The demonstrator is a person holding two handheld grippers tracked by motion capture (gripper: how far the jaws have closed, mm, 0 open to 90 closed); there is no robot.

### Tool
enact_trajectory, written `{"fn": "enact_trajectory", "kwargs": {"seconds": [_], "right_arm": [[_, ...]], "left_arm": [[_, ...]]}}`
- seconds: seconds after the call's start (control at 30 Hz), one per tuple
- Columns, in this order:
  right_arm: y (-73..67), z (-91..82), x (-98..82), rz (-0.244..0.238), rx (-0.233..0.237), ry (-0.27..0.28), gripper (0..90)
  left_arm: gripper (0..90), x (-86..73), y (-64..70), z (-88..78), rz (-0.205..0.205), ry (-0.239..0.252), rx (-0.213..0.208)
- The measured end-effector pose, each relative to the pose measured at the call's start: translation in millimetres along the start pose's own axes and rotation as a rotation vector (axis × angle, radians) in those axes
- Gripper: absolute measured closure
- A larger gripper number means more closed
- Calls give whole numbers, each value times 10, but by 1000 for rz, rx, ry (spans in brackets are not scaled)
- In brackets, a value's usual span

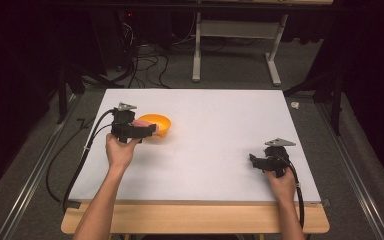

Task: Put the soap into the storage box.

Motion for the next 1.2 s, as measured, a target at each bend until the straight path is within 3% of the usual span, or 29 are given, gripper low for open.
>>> {"fn": "enact_trajectory", "kwargs": {"seconds": [0.27,0.63,1.2], "right_arm": [[0,1,0,1,0,1,222],[0,0,0,0,1,0,222],[1,1,0,0,0,2,222]], "left_arm": [[139,114,-11,85,-6,-10,7],[139,255,-9,321,-20,-48,20],[139,282,-34,649,-43,-105,75]]}}
Point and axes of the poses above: each handheld gripper's, and its own axes: z roughly forward along the jaws, x roughly out of its top, y roughly to its right, the point moved 5 cm from there along z, roughly forward along the jaws, and after that the axes turned 13 degrees about -y, right-handed, at the moved point
